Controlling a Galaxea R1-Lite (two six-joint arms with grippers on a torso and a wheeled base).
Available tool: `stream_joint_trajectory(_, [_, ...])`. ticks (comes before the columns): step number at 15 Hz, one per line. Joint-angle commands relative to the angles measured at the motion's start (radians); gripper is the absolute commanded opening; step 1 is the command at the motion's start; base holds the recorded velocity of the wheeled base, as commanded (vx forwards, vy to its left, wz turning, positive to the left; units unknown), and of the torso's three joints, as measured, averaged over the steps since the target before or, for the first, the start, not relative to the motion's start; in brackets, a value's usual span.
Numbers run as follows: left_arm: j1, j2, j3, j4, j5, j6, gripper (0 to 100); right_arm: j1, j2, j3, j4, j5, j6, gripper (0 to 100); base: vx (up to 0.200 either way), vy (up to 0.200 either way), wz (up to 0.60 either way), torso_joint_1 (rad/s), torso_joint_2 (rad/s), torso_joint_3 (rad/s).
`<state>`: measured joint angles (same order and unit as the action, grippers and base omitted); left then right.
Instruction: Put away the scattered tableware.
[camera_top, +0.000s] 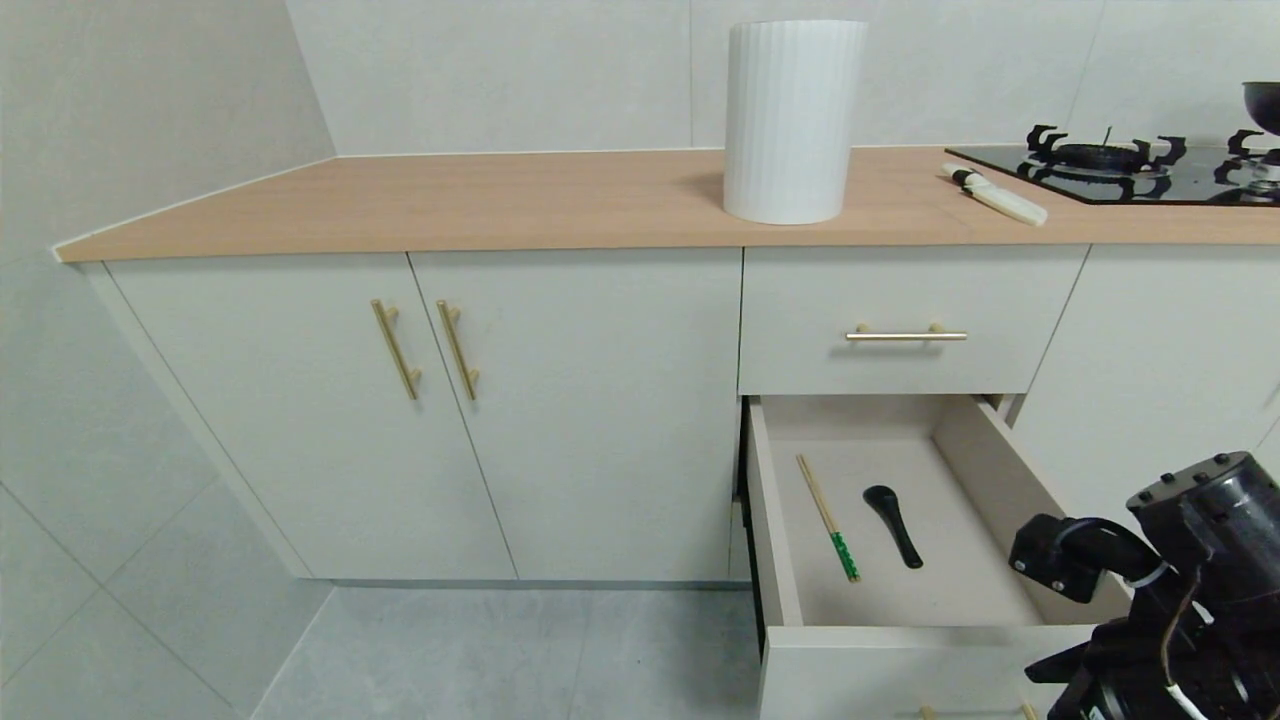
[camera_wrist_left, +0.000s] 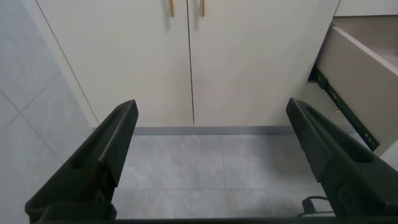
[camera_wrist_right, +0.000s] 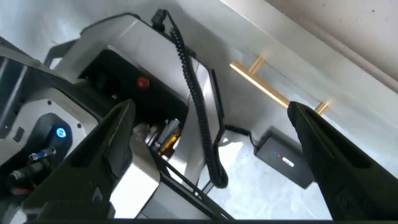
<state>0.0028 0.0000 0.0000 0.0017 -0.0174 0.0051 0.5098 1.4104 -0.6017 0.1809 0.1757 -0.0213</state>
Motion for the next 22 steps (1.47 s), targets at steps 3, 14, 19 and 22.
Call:
stream_joint_trajectory(3, [-0.001,0.0,0.0,0.0,0.001,0.001,100,-0.001,0.101,-0.004,0.002,-0.032,0.001,100,0.0,0.0,0.0,0.0,0.0,0.0])
stream_joint_trajectory(14, [-0.001,0.0,0.0,0.0,-0.001,-0.001,100,-0.059,0.274,-0.11,0.0,-0.242,0.173,100,0.0,0.0,0.0,0.0,0.0,0.0])
stream_joint_trajectory(19, [-0.001,0.0,0.0,0.0,-0.001,0.001,100,-0.071,0.337,-0.165,-0.004,-0.297,0.27,100,0.0,0.0,0.0,0.0,0.0,0.0])
stream_joint_trajectory(22, [0.0,0.0,0.0,0.0,0.001,-0.001,100,-0.085,0.357,-0.168,-0.061,-0.318,0.284,100,0.0,0.0,0.0,0.0,0.0,0.0])
